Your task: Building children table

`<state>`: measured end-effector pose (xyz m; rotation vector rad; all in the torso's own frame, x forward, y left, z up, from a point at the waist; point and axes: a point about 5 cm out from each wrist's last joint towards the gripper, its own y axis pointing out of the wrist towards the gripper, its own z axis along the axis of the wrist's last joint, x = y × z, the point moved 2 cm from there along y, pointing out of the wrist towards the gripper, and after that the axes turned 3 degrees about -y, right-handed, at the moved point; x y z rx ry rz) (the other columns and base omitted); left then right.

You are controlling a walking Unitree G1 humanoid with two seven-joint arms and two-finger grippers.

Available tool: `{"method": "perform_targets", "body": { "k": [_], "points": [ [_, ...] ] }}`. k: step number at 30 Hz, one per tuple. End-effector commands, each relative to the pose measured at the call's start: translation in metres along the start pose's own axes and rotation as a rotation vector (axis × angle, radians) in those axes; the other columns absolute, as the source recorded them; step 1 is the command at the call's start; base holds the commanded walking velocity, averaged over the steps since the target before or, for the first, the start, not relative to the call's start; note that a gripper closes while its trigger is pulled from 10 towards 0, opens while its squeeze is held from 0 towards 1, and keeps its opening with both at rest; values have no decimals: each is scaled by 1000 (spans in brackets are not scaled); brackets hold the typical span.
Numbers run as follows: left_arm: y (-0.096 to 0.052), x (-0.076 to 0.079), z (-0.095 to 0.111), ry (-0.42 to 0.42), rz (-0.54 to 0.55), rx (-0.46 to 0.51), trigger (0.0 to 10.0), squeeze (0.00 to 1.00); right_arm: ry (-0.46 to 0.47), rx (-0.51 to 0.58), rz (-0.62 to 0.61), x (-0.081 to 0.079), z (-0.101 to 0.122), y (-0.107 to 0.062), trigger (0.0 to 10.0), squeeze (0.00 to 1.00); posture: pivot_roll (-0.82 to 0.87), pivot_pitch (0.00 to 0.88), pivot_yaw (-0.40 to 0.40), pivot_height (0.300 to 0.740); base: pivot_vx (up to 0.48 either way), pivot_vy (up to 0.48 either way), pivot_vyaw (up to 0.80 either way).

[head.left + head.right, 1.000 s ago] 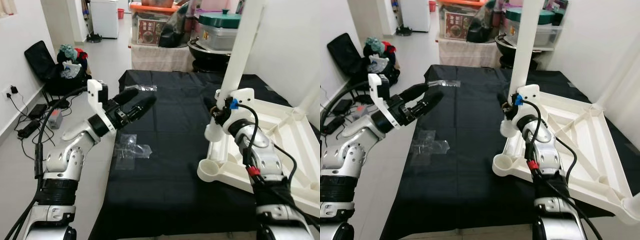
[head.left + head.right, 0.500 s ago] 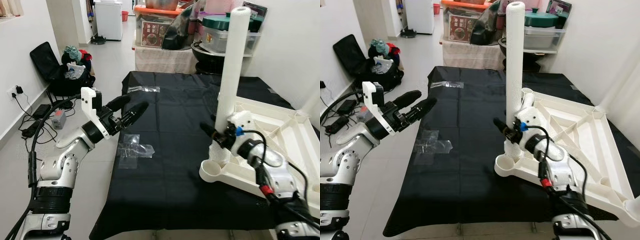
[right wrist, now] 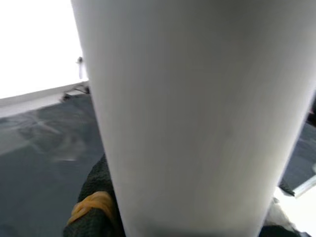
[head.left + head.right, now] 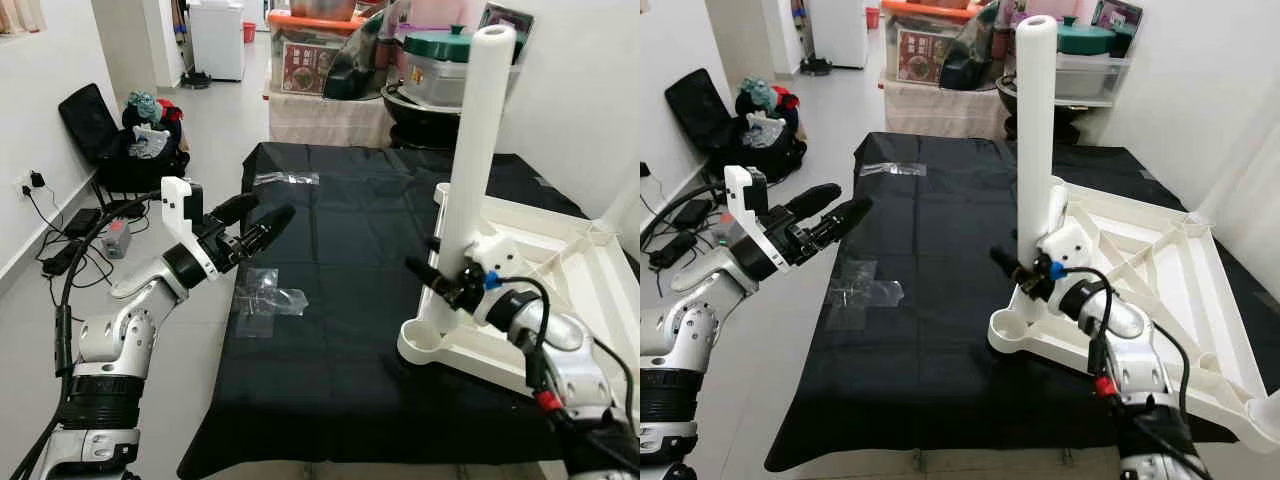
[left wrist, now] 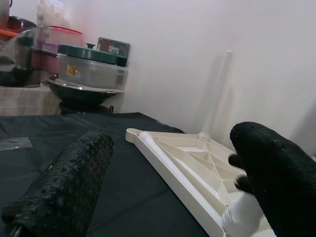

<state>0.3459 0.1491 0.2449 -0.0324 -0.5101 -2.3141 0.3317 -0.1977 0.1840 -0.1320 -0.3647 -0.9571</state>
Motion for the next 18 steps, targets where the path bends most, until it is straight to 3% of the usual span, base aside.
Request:
{"method": "perform_targets", "body": {
  "k": [1,11,18],
  "points": [
    [2,0,0,5,-3,-16,10000,0,9,11,46,-11,3,2,0,0,58,0,-57,740,0,0,0],
    [1,-2,-1,6,5,-20,10000,0,37,-4,81,-28,-6,-3,0,0,60,0,-58,740,0,0,0],
    [-1,-3,-2,1,11,-24,10000,0,76,-47,38,-19,-18,-14,0,0,55,0,-57,740,0,0,0]
  ]
}}
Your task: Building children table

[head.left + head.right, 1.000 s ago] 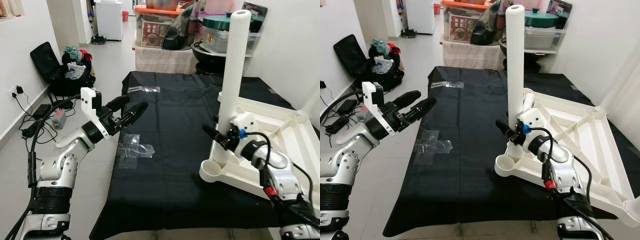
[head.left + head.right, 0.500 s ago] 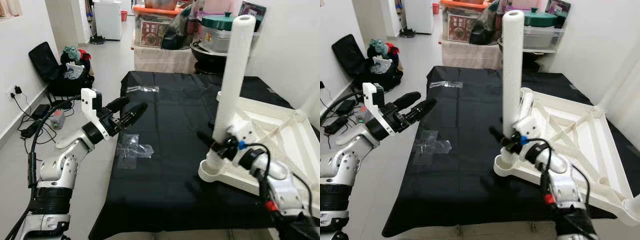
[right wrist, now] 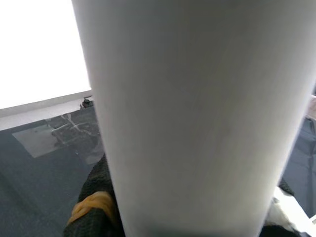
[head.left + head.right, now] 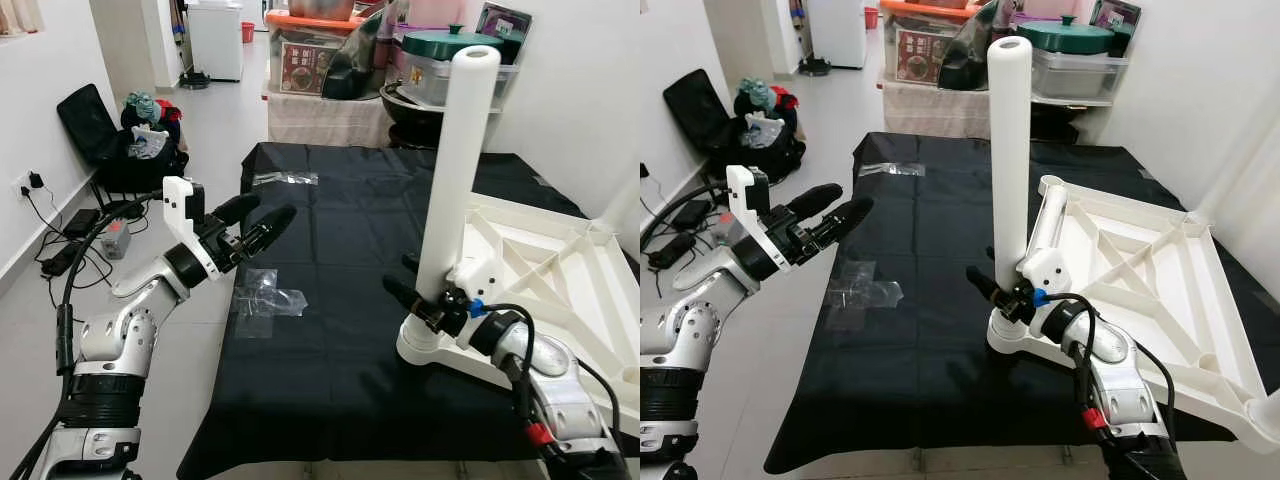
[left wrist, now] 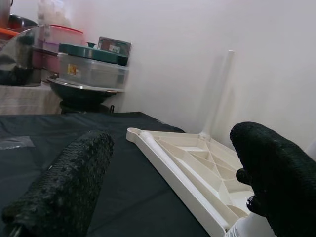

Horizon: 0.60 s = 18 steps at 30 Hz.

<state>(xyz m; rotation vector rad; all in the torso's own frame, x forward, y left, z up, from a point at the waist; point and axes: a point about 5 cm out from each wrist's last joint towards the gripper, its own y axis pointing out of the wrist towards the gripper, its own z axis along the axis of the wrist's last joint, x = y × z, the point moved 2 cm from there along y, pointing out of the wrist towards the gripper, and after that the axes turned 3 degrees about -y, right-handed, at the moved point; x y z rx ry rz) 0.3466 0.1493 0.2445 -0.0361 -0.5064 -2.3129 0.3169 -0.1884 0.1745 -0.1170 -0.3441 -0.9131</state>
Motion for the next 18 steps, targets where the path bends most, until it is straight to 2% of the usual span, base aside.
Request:
{"method": "perform_targets", "body": {
  "k": [1,3,5,6,7,8,9,13,18],
  "points": [
    [-1,-3,-2,0,9,-21,10000,0,67,-59,-15,0,-16,-8,0,0,55,0,-57,740,0,0,0],
    [0,-2,-2,-4,8,-22,10000,0,94,-58,-18,0,-17,-8,0,0,52,0,-55,740,0,0,0],
    [0,-2,-3,-12,4,-23,10000,0,171,-53,-25,-1,-19,-9,0,0,52,0,-56,740,0,0,0],
    [0,-2,-3,-12,4,-23,10000,0,171,-53,-25,-1,-19,-9,0,0,52,0,-56,740,0,0,0],
    [0,-1,-3,-14,2,-24,10000,0,232,-38,-26,0,-19,-10,0,0,59,0,-58,740,0,0,0],
    [0,-1,-3,-14,2,-24,10000,0,232,-38,-26,0,-19,-10,0,0,59,0,-58,740,0,0,0],
    [0,-1,-3,-14,2,-25,10000,0,271,-27,-26,0,-19,-11,0,0,59,0,-58,740,0,0,0],
    [-2,-4,1,-20,9,-23,10000,0,372,28,68,-9,-3,-10,0,0,63,0,-60,740,0,0,0],
    [-2,-4,-2,-24,9,-31,10000,0,391,56,114,-18,9,-6,0,0,61,0,-59,740,0,0,0]
  ]
}}
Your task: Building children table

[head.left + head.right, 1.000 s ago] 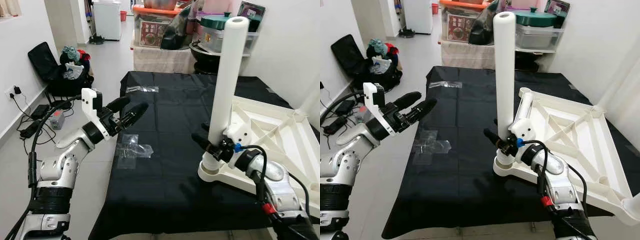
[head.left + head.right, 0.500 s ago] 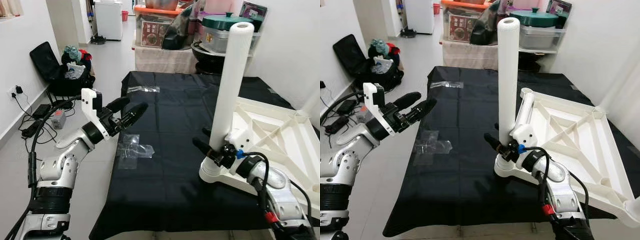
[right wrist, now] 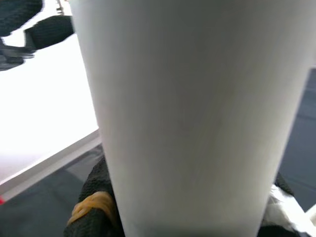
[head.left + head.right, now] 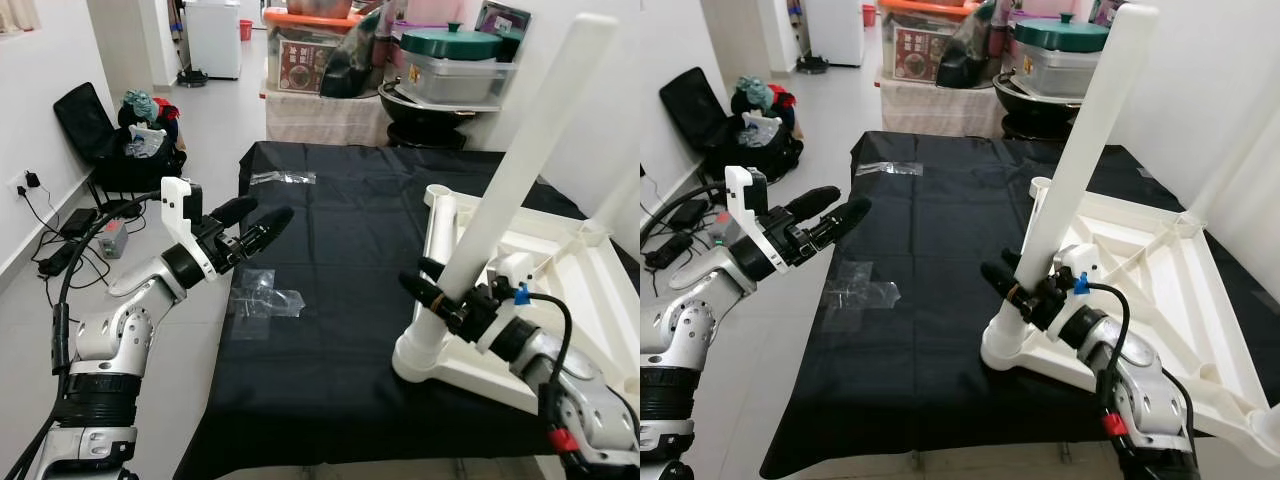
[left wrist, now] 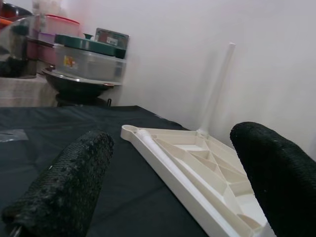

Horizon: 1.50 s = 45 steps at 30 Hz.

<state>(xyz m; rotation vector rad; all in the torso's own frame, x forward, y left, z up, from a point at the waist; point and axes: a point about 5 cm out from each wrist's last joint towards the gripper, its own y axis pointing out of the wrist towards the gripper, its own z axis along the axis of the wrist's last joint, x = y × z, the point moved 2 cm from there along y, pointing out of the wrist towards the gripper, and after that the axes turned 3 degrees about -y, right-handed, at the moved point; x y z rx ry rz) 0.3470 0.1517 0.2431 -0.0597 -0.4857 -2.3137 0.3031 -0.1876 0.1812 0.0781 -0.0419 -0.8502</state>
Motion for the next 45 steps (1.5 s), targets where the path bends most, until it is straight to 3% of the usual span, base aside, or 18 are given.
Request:
{"method": "perform_targets", "body": {
  "k": [1,6,10,14,18,21,22,23,27,30,37,39,45],
  "points": [
    [0,-1,-2,-15,1,-11,10000,0,54,11,59,-17,-3,6,0,0,58,0,-59,740,0,0,0],
    [0,-1,-3,-19,1,-17,10000,0,93,52,79,-46,-3,12,0,0,54,0,-56,740,0,0,0],
    [-1,-2,-5,-17,4,-24,10000,0,81,28,78,-54,-10,12,0,0,52,0,-54,740,0,0,0],
    [0,-3,-5,-10,6,-26,10000,0,15,6,45,-48,-12,11,0,0,49,0,-53,740,0,0,0],
    [0,-3,-5,-10,7,-23,10000,0,-67,22,14,-33,3,12,0,0,49,0,-52,740,0,0,0],
    [1,-2,-5,-13,5,-24,10000,0,-141,67,-34,-10,33,12,0,0,46,0,-52,740,0,0,0],
    [1,-2,-5,-13,5,-24,10000,0,-141,67,-34,-10,33,12,0,0,46,0,-52,740,0,0,0],
    [1,-2,-5,-14,4,-24,10000,0,-174,104,-51,2,55,11,0,0,45,0,-53,740,0,0,0],
    [1,-1,-6,-18,2,-25,10000,0,-189,144,-16,-1,75,12,0,0,45,0,-56,740,0,0,0],
    [1,0,-6,-19,2,-26,10000,0,-189,150,-3,-3,78,12,0,0,45,0,-56,740,0,0,0],
    [0,-1,-7,-21,2,-32,10000,0,-168,92,52,-15,59,10,0,0,47,0,-55,740,0,0,0],
    [0,-2,-7,-22,2,-35,10000,0,-160,41,72,-20,43,6,0,0,45,0,-51,740,0,0,0],
    [0,-2,-7,-25,-3,-37,10000,0,-136,-25,79,-17,27,-2,0,0,43,0,-50,740,0,0,0]
  ]
}}
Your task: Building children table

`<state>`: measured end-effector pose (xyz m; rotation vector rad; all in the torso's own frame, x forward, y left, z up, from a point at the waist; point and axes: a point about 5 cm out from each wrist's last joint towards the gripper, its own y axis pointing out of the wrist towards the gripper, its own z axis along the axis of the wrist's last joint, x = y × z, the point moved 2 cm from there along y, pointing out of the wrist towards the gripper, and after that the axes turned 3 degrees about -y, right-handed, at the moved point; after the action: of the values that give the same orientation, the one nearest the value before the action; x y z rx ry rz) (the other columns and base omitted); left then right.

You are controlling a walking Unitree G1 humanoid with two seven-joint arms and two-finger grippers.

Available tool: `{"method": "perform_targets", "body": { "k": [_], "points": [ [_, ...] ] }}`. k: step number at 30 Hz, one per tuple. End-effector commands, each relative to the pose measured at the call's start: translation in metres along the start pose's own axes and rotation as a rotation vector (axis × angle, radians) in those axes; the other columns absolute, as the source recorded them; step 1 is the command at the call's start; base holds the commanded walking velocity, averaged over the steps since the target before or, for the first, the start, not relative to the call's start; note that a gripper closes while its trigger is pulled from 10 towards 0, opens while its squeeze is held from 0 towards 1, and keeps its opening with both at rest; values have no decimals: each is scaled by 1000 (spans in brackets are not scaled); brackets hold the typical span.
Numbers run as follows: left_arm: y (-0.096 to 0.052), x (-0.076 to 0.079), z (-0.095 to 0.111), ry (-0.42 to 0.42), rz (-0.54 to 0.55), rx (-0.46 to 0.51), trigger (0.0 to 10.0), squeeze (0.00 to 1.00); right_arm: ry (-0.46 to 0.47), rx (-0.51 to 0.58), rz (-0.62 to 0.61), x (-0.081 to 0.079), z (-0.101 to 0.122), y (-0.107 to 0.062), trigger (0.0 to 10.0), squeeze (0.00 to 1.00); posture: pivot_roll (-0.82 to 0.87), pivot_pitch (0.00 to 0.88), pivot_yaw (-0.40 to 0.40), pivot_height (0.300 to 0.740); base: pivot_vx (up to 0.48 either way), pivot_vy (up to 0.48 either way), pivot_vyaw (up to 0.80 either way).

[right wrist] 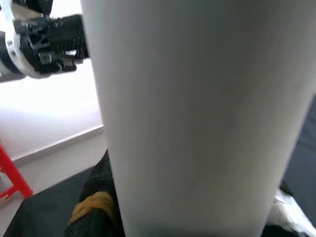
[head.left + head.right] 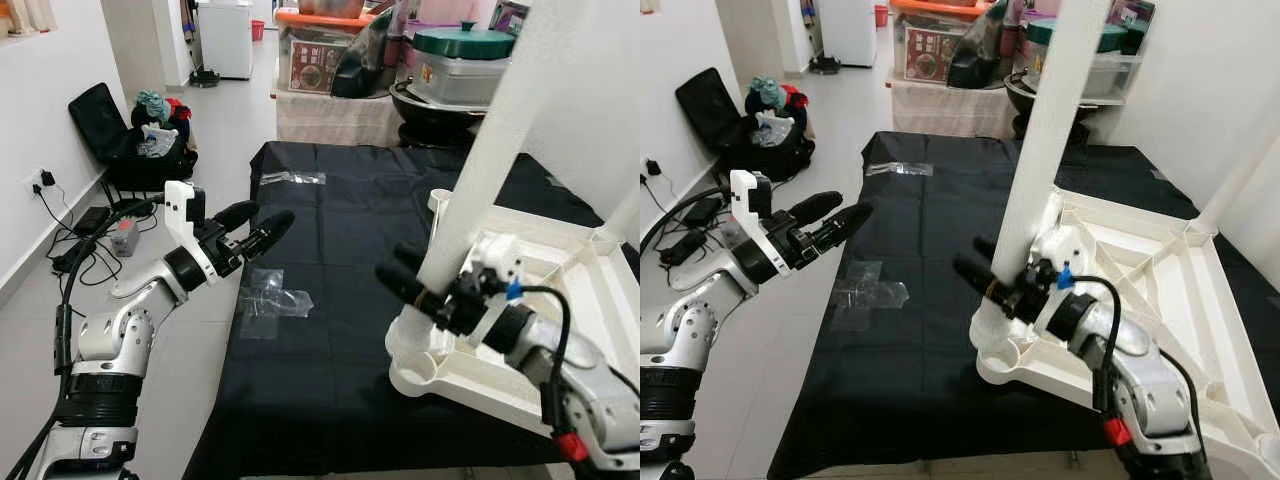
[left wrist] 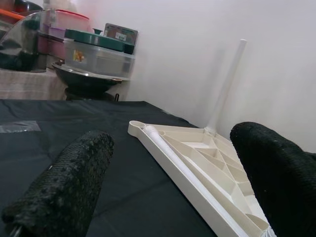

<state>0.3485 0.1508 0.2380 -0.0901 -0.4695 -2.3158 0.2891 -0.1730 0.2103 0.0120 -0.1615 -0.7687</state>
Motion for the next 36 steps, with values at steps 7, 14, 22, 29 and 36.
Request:
{"method": "perform_targets", "body": {
  "k": [7,14,22,29,36],
  "points": [
    [1,0,-2,-8,-8,-17,10000,0,-21,-60,-49,9,-17,-7,0,0,47,0,-51,740,0,0,0],
    [0,-1,-1,-1,-2,-15,10000,0,-4,-104,-84,13,-36,-12,0,0,53,0,-50,740,0,0,0],
    [0,-2,-3,0,1,-22,10000,0,34,-63,-41,-7,-38,-3,0,0,52,0,-43,740,0,0,0],
    [0,-3,-3,0,2,-25,10000,0,45,-65,-5,-18,-44,-4,0,0,48,0,-41,740,0,0,0],
    [1,-1,-5,-7,-3,-26,10000,0,59,-57,-9,-19,-46,-6,0,0,46,0,-39,740,0,0,0]
  ]
}}
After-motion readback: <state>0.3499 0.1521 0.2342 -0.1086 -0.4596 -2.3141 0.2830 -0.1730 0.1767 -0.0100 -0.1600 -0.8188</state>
